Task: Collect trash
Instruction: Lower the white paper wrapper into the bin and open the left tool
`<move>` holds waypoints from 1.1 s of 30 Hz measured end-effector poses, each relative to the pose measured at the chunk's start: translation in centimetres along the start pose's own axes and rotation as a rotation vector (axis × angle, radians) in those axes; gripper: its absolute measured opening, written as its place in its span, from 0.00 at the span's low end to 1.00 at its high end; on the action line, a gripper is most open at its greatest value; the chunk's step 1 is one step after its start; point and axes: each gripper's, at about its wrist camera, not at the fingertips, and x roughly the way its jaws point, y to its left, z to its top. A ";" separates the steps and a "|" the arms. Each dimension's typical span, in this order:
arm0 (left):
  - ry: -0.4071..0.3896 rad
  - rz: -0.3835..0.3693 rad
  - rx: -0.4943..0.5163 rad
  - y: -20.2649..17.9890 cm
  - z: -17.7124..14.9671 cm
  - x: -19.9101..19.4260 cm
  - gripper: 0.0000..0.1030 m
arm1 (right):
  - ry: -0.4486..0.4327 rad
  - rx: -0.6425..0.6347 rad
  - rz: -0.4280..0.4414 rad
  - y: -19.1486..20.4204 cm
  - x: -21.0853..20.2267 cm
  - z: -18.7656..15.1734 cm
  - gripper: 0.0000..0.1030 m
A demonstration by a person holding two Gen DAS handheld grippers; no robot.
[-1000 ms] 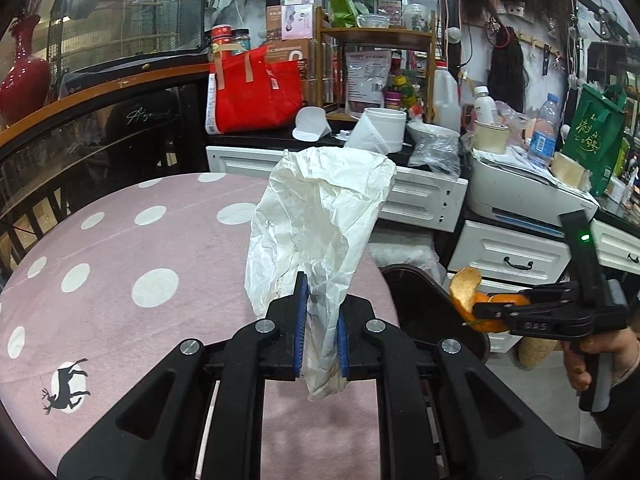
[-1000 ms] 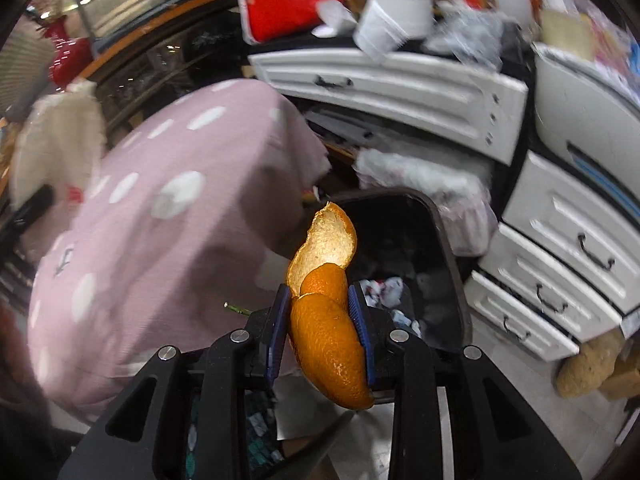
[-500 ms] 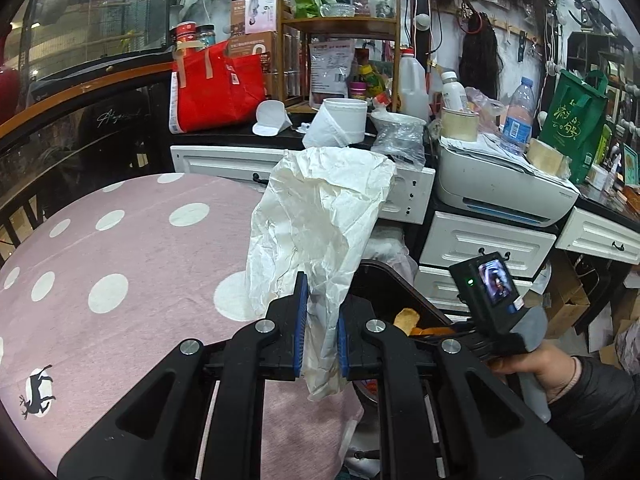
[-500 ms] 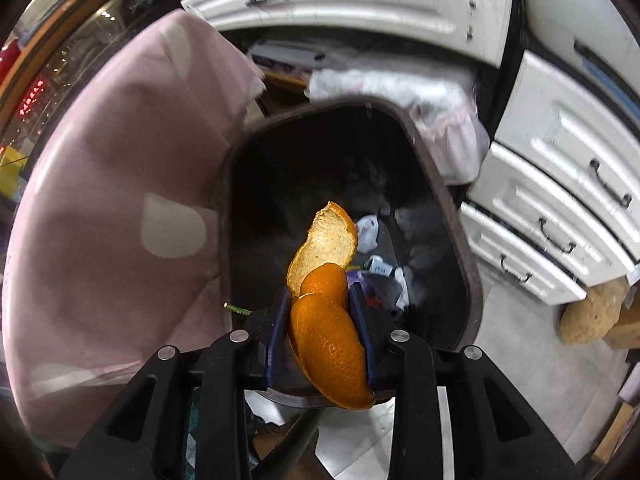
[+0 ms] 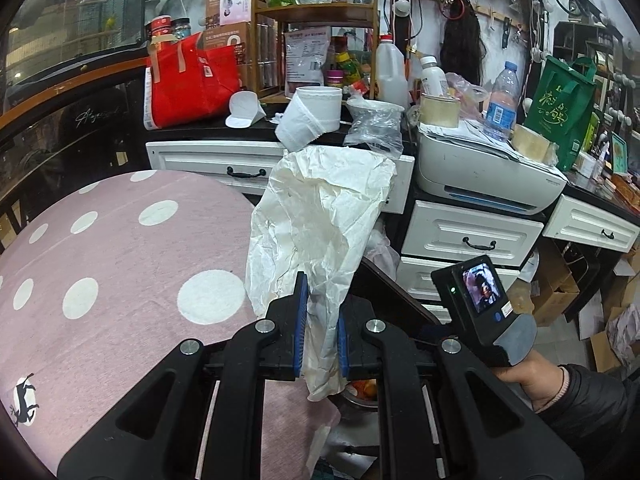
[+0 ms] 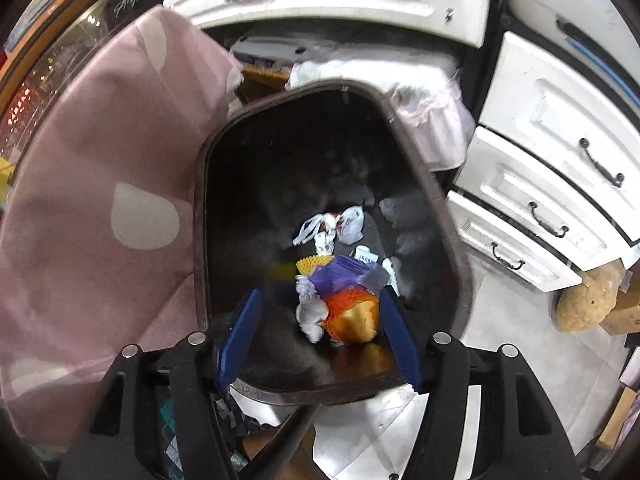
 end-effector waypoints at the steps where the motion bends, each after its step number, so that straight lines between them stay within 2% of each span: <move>1: 0.005 -0.009 0.003 -0.2 0.0 0.1 0.13 | -0.015 0.005 -0.003 -0.2 -0.6 0.0 0.60; 7: 0.056 -0.086 0.003 -1.3 0.0 2.1 0.13 | -0.123 0.042 -0.031 -1.9 -5.1 -0.1 0.62; 14: 0.187 -0.175 0.021 -3.4 -0.9 6.5 0.13 | -0.225 0.148 -0.050 -5.2 -9.3 -0.3 0.63; 28: 0.394 -0.185 0.045 -6.0 -3.4 14.4 0.13 | -0.310 0.206 -0.060 -7.3 -12.3 -0.7 0.65; 29: 0.407 -0.179 0.051 -6.0 -3.6 14.7 0.15 | -0.314 0.212 -0.054 -7.4 -12.5 -0.7 0.66; 31: 0.448 -0.164 0.074 -6.2 -4.1 15.7 0.26 | -0.319 0.222 -0.051 -7.6 -12.7 -0.8 0.69; 32: 0.463 -0.158 0.082 -6.2 -4.2 16.0 0.40 | -0.322 0.226 -0.053 -7.6 -12.8 -0.8 0.70; 33: 0.478 -0.149 0.090 -6.3 -4.5 16.3 0.63 | -0.324 0.229 -0.053 -7.6 -12.8 -0.8 0.70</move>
